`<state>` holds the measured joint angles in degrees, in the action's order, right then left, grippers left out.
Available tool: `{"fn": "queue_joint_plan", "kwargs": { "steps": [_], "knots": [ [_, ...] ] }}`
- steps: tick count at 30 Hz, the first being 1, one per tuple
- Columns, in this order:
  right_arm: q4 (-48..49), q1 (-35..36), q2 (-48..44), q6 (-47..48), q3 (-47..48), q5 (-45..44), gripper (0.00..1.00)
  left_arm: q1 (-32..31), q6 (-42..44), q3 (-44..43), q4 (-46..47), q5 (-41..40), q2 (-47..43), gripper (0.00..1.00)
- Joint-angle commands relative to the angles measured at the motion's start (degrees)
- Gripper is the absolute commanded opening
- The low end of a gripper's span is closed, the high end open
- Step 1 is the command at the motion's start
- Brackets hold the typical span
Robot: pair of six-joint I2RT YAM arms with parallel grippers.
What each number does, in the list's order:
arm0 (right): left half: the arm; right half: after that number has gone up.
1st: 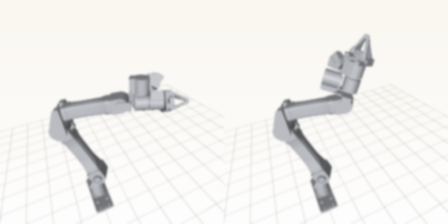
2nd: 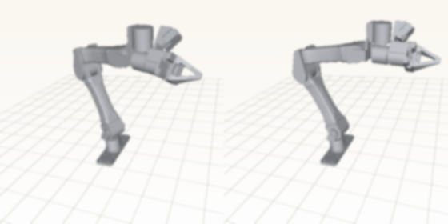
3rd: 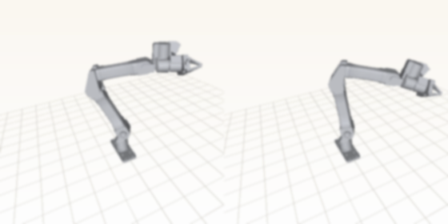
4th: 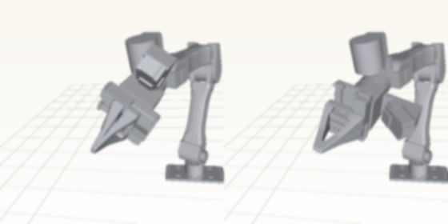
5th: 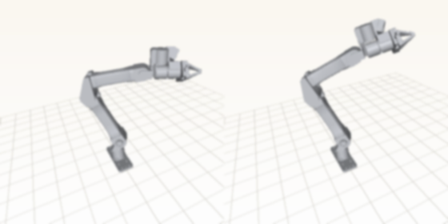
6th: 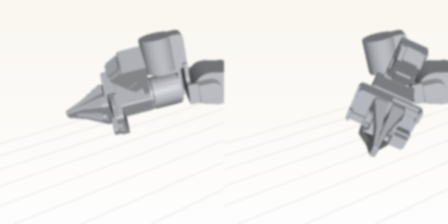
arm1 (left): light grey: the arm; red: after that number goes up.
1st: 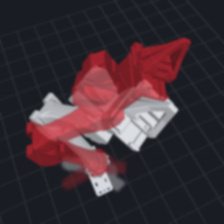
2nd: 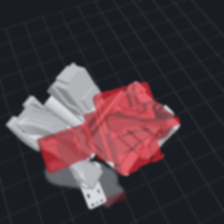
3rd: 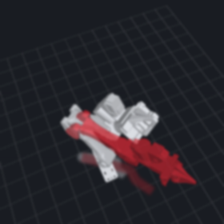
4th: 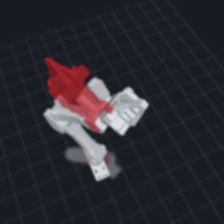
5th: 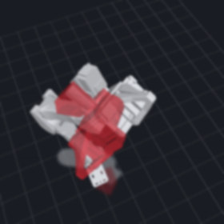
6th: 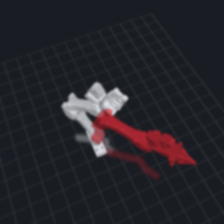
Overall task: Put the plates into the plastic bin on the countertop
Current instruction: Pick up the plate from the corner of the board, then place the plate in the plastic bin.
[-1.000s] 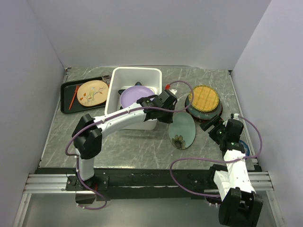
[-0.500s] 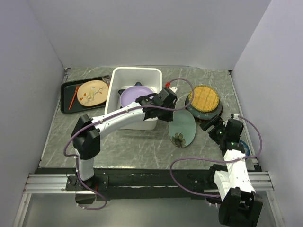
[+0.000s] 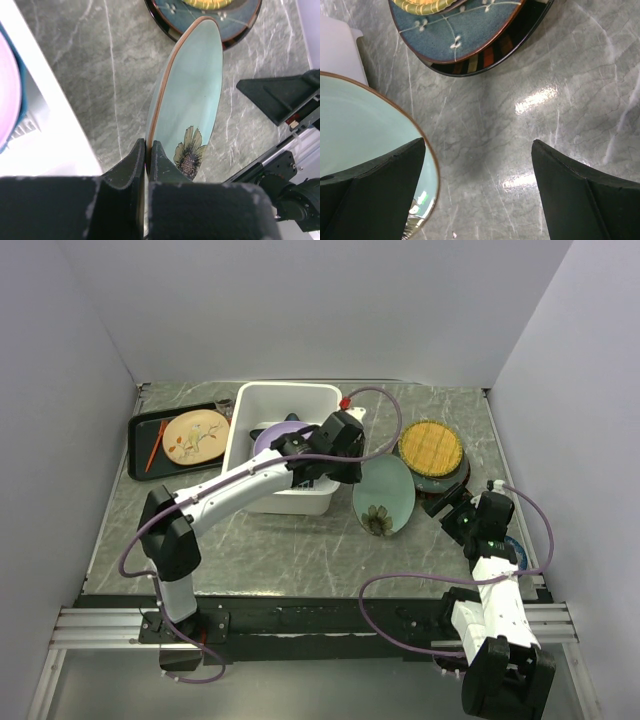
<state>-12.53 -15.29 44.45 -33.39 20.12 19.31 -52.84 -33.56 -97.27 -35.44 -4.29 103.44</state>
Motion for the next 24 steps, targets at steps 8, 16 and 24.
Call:
{"fn": "queue_joint_plan", "kwargs": {
  "steps": [8, 16, 24],
  "knots": [
    [3.0, -0.4, -0.1, 0.3, -0.8, 0.7, 0.93, 3.3, 0.6, -3.7, 4.9, 0.3, -7.5, 0.01],
    [3.2, -0.4, 0.1, 0.2, -1.0, 1.0, 0.93, 6.2, 0.4, -1.6, 6.3, 2.3, -9.8, 0.01],
    [3.1, -0.4, -0.1, 0.2, -1.1, 1.0, 0.93, 9.7, -0.3, 1.7, 8.5, 3.6, -12.6, 0.01]
  ]
}}
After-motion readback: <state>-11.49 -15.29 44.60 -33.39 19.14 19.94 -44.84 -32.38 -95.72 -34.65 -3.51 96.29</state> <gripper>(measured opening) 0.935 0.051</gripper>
